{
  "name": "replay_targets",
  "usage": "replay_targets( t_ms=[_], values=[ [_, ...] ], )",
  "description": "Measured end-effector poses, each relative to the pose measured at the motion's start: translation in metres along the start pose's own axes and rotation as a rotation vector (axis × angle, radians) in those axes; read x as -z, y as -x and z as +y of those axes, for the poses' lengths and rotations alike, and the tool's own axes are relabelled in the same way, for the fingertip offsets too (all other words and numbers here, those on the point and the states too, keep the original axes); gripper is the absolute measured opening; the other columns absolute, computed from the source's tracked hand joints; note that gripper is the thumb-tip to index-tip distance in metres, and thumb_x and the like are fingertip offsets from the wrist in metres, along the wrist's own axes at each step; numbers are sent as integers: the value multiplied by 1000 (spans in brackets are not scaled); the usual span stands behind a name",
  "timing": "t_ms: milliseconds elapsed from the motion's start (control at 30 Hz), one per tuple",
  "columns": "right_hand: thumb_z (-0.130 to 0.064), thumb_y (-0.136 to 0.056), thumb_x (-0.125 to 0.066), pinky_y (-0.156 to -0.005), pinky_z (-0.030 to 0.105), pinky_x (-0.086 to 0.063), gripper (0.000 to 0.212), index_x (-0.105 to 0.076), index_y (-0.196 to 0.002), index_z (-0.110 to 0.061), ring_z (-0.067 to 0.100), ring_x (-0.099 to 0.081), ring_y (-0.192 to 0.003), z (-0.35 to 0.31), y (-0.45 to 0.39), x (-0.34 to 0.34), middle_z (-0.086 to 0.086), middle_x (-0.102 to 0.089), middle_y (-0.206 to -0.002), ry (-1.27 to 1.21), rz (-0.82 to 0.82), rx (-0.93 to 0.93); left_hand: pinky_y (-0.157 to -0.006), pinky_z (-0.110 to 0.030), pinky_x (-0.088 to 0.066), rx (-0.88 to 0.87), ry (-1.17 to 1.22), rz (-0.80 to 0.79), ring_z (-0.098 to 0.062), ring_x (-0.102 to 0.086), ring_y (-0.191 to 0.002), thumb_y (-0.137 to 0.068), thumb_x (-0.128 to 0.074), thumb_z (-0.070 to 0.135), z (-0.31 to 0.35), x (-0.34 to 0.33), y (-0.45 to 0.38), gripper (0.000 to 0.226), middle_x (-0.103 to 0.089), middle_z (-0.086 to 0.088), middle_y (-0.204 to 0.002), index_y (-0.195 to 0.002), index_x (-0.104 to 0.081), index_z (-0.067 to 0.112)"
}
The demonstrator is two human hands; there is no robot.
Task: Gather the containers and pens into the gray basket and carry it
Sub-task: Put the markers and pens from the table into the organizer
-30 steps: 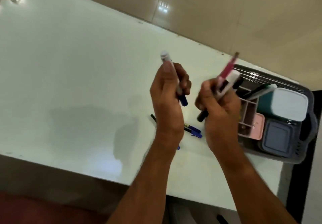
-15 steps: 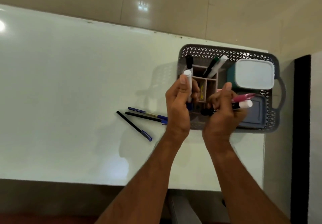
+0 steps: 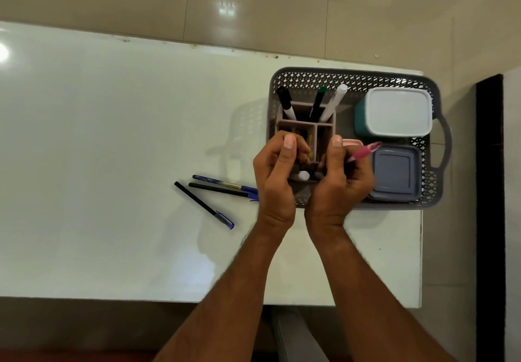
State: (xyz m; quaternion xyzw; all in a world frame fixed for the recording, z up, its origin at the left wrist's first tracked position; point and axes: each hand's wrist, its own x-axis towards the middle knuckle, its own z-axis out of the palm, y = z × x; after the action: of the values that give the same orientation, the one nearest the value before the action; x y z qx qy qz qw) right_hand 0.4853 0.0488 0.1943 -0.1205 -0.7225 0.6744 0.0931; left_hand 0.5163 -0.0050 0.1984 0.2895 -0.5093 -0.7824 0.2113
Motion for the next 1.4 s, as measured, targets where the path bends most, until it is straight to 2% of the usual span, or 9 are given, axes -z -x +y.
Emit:
replay_targets(
  t_ms=[233,334,567,801,934,1067,1167,1301,1401],
  values=[
    [-16,-95,-63,-63,45,-46,26,-56,-69,-19,37,-47,-62,-3,-2,0,13,-49,-64,-52,-7,14,-69,-30,-52,13,4,30,-29,-56,-70,-104,-39,17,-1,0,0,37,-56,-29,-74,-87,-60,-7],
    [-18,-97,-58,-67,49,-48,28,-53,-70,-11,36,-49,-63,-3,-3,2,12,-49,-64,-73,-24,-7,-69,-31,-53,17,5,32,-28,-57,-69,-104,-40,17,1,1,-1,34,-56,-26,-71,-87,-61,-4],
    [-9,-103,-49,-67,28,-53,33,-58,-71,-12,16,-61,-63,-5,-8,8,2,-60,-63,-52,81,-23,-69,-28,-53,24,5,42,-15,-58,-66,-103,-43,15,4,10,-3,28,-59,-7,-70,-86,-61,0],
    [2,-105,-42,-70,22,-52,16,-57,-106,-1,27,-61,-80,-5,-3,11,20,-62,-93,-11,49,40,-68,-30,-51,-21,-18,136,-16,-57,-68,-99,-47,9,10,27,-2,22,-60,-7,-73,-85,-62,4],
    [-1,-101,-51,-80,23,-50,14,-60,-112,3,28,-60,-92,-15,-1,9,20,-62,-103,177,62,276,-67,-25,-48,-68,-138,315,-17,-56,-69,-95,-55,6,15,51,-2,15,-58,-16,-73,-86,-63,-3],
    [5,-94,-58,-79,26,-49,7,-64,-97,8,11,-56,-91,-31,19,-8,9,-59,-94,293,-237,647,-68,-32,-51,-3,-313,673,-16,-60,-71,-91,-64,10,18,85,-1,8,-65,-3,-77,-90,-67,3],
    [5,-93,-60,-83,24,-52,10,-68,-100,5,14,-60,-93,-29,49,-30,13,-66,-96,429,-649,673,-69,-18,-50,156,-589,875,0,-59,-65,-89,-67,16,16,114,4,7,-63,12,-74,-92,-69,10],
    [0,-92,-63,-95,35,-53,40,-59,-130,-9,25,-58,-116,-1,70,-53,10,-61,-125,963,-1110,487,-71,-24,-38,380,-992,744,-13,-56,-66,-97,-62,29,4,140,18,21,-58,10,-72,-90,-70,11],
    [-8,-93,-62,-97,38,-48,42,-50,-133,-14,27,-50,-121,19,74,-61,9,-54,-131,1313,-1274,512,-72,-28,-36,476,-1186,566,-14,-52,-61,-99,-57,43,-4,146,22,39,-67,3,-75,-83,-72,10]
  ],
)
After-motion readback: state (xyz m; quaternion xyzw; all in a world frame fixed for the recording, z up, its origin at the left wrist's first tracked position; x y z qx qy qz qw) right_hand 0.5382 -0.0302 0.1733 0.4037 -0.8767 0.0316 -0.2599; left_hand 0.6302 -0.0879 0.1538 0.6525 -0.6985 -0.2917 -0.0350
